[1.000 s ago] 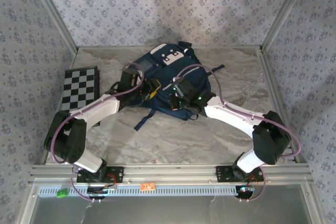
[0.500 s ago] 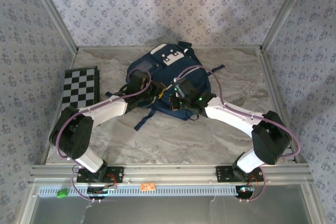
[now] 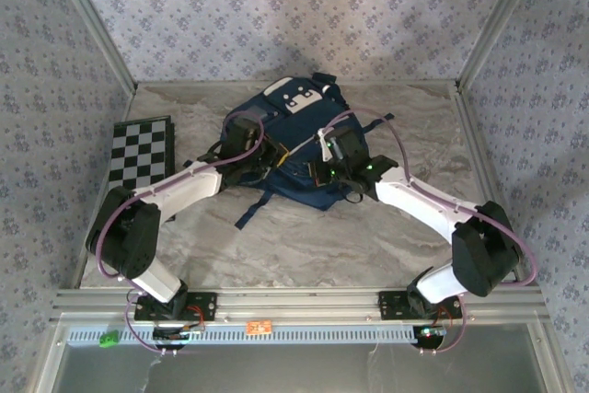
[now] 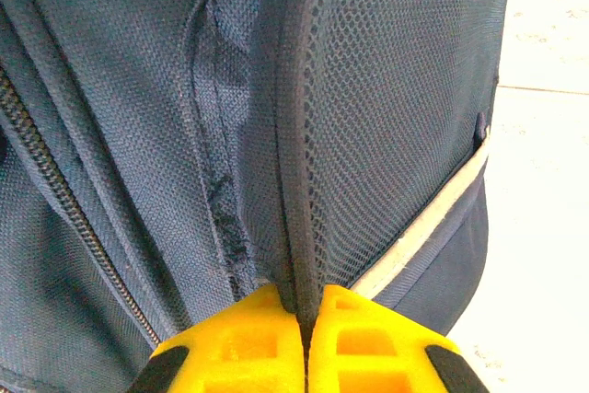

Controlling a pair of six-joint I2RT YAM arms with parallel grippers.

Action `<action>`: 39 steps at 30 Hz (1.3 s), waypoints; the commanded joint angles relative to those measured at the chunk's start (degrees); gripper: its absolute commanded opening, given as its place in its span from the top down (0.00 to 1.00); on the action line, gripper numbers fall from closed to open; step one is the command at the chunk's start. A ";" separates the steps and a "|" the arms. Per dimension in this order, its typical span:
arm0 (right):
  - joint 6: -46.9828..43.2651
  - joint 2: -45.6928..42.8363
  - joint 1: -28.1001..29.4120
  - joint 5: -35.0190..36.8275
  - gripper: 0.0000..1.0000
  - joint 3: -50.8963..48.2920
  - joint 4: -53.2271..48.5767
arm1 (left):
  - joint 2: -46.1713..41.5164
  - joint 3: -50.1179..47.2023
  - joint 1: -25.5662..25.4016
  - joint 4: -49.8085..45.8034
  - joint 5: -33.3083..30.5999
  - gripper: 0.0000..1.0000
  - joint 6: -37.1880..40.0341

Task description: Pack books, pencil case, and school supplies into a backpack

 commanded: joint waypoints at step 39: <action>-6.85 4.91 0.17 9.51 1.00 1.13 0.59 | -3.23 3.70 2.46 -6.73 -2.31 1.00 8.56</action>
